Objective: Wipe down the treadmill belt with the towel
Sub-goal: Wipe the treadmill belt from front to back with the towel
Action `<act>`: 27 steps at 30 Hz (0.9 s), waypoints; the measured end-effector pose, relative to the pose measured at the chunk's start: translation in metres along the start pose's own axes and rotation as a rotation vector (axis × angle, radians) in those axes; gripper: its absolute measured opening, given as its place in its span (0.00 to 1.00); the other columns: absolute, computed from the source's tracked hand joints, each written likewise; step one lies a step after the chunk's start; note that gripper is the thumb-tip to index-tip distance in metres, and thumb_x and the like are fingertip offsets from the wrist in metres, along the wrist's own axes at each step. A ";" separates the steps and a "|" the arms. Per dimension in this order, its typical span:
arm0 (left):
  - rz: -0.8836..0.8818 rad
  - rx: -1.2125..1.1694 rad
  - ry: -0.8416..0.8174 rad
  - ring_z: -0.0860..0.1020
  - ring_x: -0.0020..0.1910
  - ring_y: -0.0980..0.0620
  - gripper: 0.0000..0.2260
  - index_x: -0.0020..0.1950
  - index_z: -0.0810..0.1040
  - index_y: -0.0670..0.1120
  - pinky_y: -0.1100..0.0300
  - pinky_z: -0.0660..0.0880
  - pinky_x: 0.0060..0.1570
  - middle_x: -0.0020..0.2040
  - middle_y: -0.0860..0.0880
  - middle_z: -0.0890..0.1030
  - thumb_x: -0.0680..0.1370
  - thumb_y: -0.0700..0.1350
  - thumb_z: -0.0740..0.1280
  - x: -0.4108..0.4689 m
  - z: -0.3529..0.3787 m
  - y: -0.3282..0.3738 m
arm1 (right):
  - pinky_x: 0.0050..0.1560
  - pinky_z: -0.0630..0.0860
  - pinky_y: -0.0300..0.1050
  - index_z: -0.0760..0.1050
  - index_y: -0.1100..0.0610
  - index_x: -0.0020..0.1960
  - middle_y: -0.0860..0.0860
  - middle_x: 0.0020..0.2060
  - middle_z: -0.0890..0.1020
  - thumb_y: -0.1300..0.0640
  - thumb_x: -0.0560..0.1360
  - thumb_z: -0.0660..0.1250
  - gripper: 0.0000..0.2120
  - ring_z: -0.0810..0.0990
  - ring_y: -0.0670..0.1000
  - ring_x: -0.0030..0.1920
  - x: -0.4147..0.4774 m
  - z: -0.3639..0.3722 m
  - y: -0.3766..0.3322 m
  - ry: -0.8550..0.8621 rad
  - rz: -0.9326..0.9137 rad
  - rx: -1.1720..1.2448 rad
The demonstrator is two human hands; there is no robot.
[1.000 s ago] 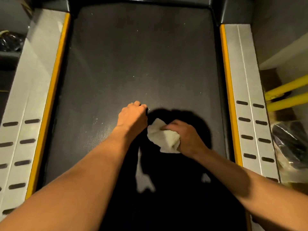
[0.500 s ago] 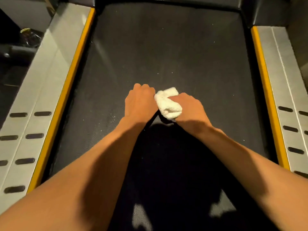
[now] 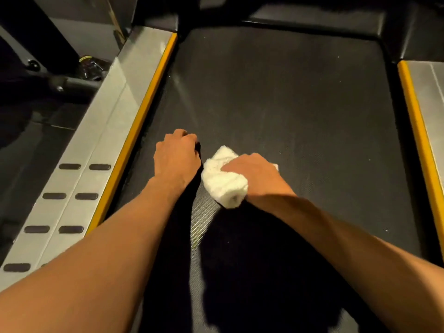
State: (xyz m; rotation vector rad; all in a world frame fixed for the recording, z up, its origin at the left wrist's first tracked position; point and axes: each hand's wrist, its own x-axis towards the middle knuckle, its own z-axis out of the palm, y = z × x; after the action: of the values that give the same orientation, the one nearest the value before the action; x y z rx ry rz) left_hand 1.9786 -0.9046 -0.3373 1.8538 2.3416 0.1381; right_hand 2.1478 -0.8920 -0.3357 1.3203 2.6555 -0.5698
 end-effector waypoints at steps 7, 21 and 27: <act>0.017 0.009 -0.116 0.75 0.58 0.39 0.16 0.64 0.77 0.50 0.46 0.75 0.51 0.60 0.43 0.76 0.77 0.43 0.64 0.001 -0.003 -0.021 | 0.33 0.60 0.44 0.73 0.51 0.40 0.47 0.34 0.73 0.61 0.68 0.59 0.06 0.72 0.56 0.35 0.036 -0.015 0.082 0.451 0.184 0.070; 0.102 0.121 -0.016 0.67 0.69 0.42 0.19 0.68 0.73 0.53 0.35 0.52 0.72 0.67 0.47 0.74 0.77 0.44 0.63 -0.026 0.003 -0.068 | 0.34 0.63 0.43 0.69 0.48 0.40 0.49 0.37 0.71 0.58 0.70 0.61 0.05 0.72 0.57 0.39 0.038 -0.001 0.035 0.354 0.050 -0.008; -0.026 0.024 -0.034 0.63 0.73 0.44 0.18 0.64 0.77 0.50 0.35 0.48 0.73 0.59 0.47 0.80 0.76 0.37 0.61 -0.028 -0.010 -0.083 | 0.45 0.67 0.44 0.75 0.43 0.51 0.46 0.48 0.76 0.53 0.74 0.59 0.09 0.76 0.53 0.50 0.005 0.055 -0.043 0.159 -0.382 0.037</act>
State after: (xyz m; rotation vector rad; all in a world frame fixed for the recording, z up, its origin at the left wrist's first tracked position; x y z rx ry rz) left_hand 1.9035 -0.9513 -0.3396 1.8207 2.3537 0.0747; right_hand 2.1076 -0.9331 -0.3762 0.8995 3.0677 -0.5779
